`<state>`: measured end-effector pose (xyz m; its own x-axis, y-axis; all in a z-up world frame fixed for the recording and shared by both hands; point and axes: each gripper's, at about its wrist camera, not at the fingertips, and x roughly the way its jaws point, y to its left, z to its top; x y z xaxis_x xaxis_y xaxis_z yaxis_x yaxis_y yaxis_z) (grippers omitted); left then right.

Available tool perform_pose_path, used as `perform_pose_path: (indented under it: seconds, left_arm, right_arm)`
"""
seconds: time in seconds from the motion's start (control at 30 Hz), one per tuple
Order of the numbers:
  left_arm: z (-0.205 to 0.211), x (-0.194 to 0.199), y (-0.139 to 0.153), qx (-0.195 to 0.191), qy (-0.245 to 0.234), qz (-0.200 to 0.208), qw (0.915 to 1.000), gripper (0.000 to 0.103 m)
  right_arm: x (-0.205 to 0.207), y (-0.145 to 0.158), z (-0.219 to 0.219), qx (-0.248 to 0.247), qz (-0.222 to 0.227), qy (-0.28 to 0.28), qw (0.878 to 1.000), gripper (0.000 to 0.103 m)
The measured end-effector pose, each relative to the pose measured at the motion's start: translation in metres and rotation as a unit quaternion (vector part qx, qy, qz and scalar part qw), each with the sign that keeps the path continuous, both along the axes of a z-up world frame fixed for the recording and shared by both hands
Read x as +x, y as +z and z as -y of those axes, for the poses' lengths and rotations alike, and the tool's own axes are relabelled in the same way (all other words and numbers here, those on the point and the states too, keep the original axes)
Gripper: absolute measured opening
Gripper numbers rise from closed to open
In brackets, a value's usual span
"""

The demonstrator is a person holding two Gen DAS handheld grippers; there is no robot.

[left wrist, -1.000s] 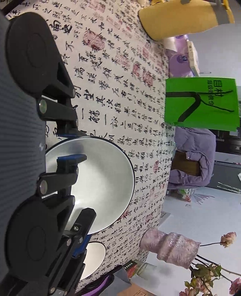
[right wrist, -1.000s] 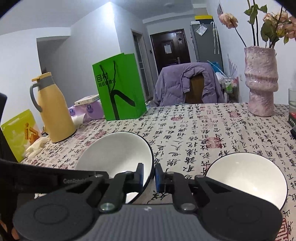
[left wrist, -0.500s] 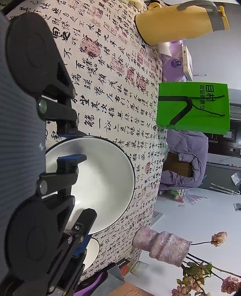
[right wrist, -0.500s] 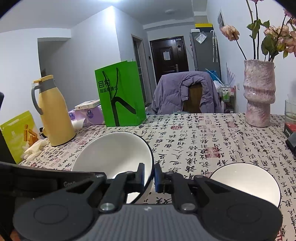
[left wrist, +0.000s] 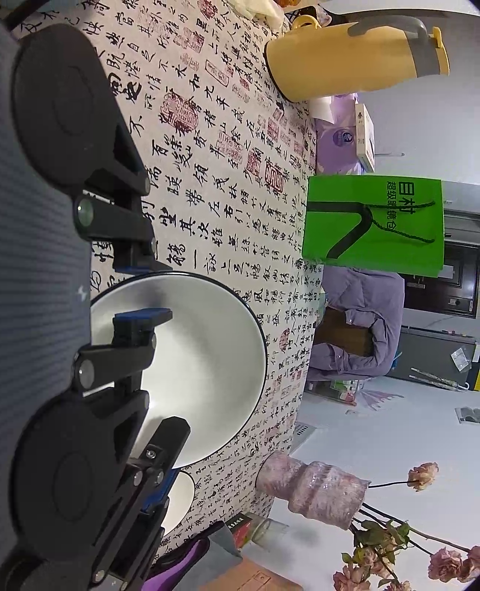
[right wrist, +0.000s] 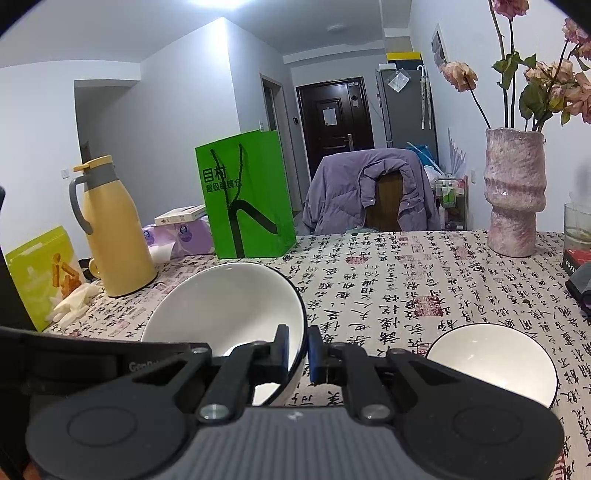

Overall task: Organize plates and bowls
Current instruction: 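Lift the white bowl off the table by its rim with both tools, then carry the held white bowl with both tools toward the blue bowl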

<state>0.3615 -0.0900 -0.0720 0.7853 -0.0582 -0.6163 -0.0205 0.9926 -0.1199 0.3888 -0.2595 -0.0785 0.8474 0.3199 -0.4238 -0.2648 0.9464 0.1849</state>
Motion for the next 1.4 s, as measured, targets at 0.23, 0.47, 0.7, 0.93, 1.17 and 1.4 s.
perform_pose_path:
  seconds: [0.23, 0.47, 0.7, 0.93, 1.17, 1.4]
  left_arm:
    - [-0.004, -0.012, 0.007, 0.002, 0.001, 0.008, 1.0, 0.017]
    - [-0.011, -0.023, 0.014, 0.0, 0.005, 0.015, 0.9999, 0.017]
    - [-0.018, -0.031, 0.019, 0.0, 0.009, 0.02, 0.9998, 0.017]
    - [-0.027, -0.039, 0.022, -0.001, 0.013, 0.023, 0.9996, 0.017]
    - [-0.037, -0.046, 0.025, -0.004, 0.018, 0.025, 0.9995, 0.017]
    - [-0.053, -0.056, 0.029, -0.009, 0.027, 0.03, 0.9992, 0.017]
  right_arm:
    - [-0.01, 0.007, -0.004, 0.002, 0.006, 0.0, 1.0, 0.01]
    - [-0.021, 0.013, -0.012, 0.002, 0.011, 0.001, 1.0, 0.01]
    - [-0.028, 0.017, -0.02, 0.003, 0.011, 0.002, 1.0, 0.01]
    - [-0.036, 0.02, -0.031, 0.002, 0.012, 0.002, 1.0, 0.01]
    - [-0.042, 0.024, -0.042, -0.002, 0.012, 0.006, 1.0, 0.01]
    - [-0.048, 0.029, -0.055, -0.004, 0.015, 0.013, 1.0, 0.01]
